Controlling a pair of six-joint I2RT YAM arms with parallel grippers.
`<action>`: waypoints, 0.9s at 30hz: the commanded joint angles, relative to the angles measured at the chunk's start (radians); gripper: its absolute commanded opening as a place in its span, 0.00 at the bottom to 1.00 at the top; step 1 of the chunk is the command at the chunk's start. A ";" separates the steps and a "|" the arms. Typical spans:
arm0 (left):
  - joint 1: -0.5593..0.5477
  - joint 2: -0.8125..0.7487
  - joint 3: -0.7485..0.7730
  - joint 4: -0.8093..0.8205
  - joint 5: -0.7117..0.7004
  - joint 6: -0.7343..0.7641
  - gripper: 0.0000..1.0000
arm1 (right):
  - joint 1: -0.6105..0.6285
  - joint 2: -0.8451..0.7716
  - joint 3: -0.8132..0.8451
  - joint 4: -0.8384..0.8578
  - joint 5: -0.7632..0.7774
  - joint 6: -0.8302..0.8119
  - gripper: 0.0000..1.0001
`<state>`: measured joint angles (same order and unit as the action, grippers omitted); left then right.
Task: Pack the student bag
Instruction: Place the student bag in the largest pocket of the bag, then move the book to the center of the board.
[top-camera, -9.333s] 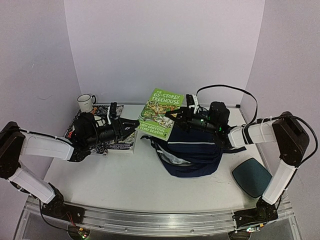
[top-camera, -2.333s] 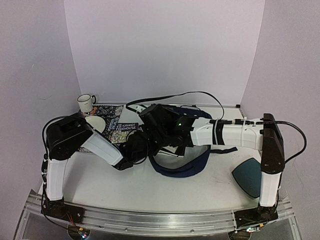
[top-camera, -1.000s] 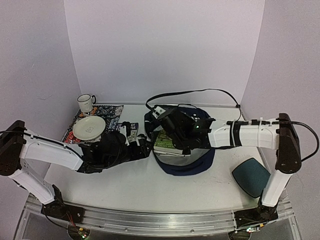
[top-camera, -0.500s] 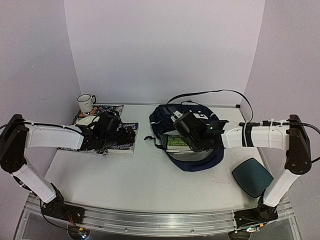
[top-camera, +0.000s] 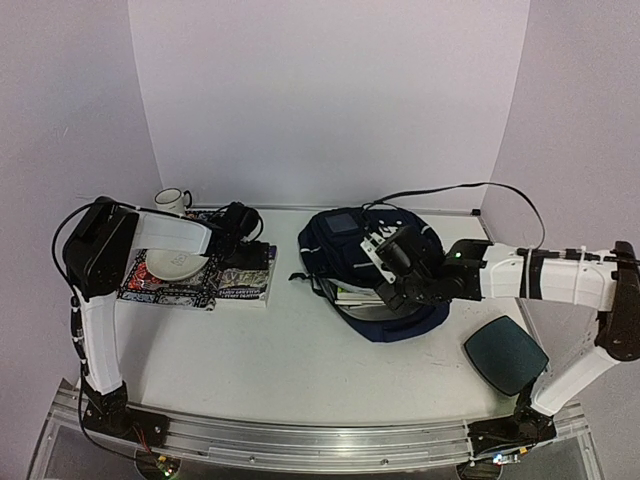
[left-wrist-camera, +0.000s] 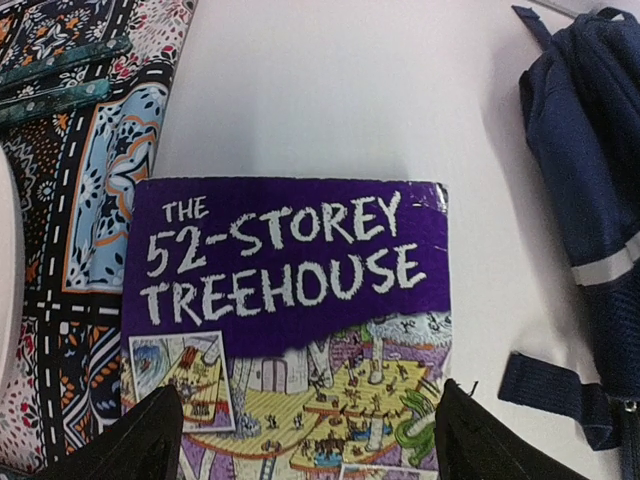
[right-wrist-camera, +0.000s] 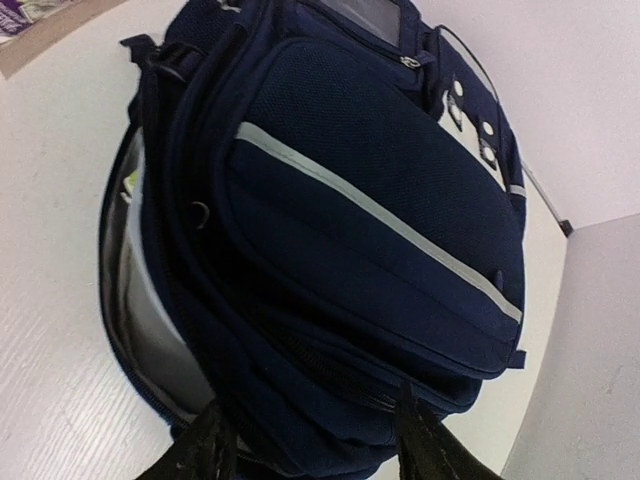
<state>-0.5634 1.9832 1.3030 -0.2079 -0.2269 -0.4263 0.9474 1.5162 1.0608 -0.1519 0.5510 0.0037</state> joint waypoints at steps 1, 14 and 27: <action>0.010 0.070 0.111 -0.093 0.014 0.075 0.87 | -0.004 -0.092 -0.022 -0.041 -0.186 0.064 0.63; -0.125 0.029 -0.112 -0.113 0.201 -0.072 0.76 | -0.003 -0.104 0.022 0.023 -0.324 0.133 0.86; -0.358 -0.323 -0.400 -0.098 0.187 -0.349 0.76 | -0.002 0.022 0.027 0.165 -0.551 0.295 0.84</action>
<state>-0.9001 1.7624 0.9831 -0.1957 -0.1033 -0.6494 0.9474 1.5107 1.0607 -0.0476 0.1068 0.2197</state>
